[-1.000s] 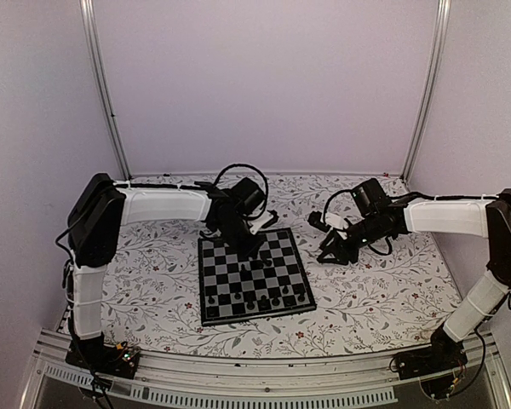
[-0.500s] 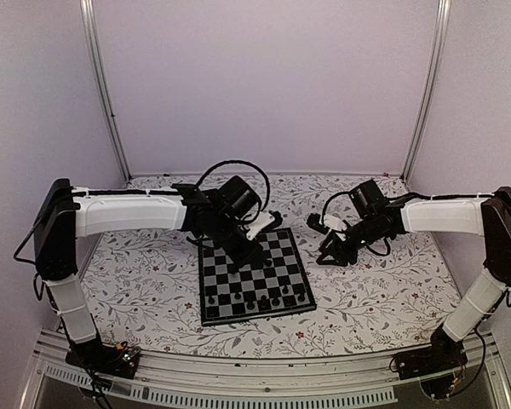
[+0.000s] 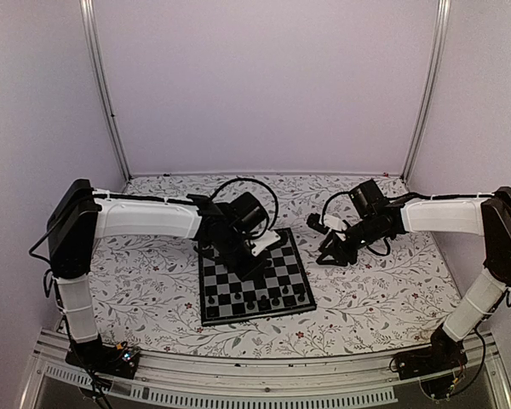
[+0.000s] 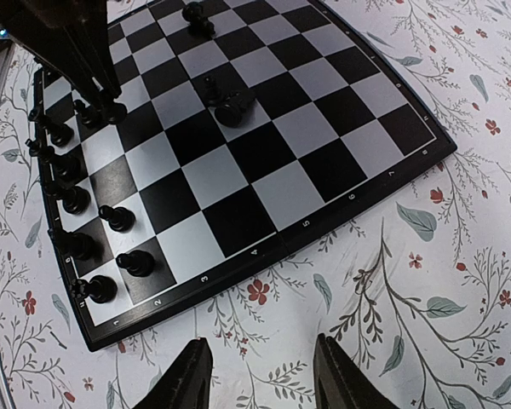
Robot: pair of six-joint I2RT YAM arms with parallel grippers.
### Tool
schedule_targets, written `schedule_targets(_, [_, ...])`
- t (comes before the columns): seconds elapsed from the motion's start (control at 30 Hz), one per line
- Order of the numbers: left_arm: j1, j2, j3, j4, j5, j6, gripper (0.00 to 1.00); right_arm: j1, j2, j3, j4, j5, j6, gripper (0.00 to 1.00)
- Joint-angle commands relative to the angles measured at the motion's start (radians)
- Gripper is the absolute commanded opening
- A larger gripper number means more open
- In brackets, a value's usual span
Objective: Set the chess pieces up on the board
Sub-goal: Place the chess piece on the chessboard.
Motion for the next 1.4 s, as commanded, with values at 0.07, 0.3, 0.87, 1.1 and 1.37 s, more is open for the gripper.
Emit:
schedule_targets(0.07, [-0.027,0.039,0.013,-0.029,0.055,0.037,0.03,0.002,0.008,0.023,-0.015,-0.009,-0.007,0.45])
schedule_targets(0.3, [-0.035,0.057,0.016,-0.042,0.058,0.038,0.03,0.001,0.012,0.024,-0.019,-0.013,-0.009,0.45])
schedule_targets(0.87, [-0.042,0.046,0.022,-0.058,0.052,0.043,0.1,0.001,0.021,0.032,-0.029,-0.018,-0.009,0.45])
schedule_targets(1.1, [-0.042,0.045,0.024,-0.069,0.071,0.042,0.13,0.001,0.021,0.033,-0.031,-0.018,-0.009,0.45])
schedule_targets(1.37, [-0.039,-0.008,0.044,-0.093,-0.022,0.058,0.25,0.002,0.015,0.035,-0.033,-0.021,-0.005,0.45])
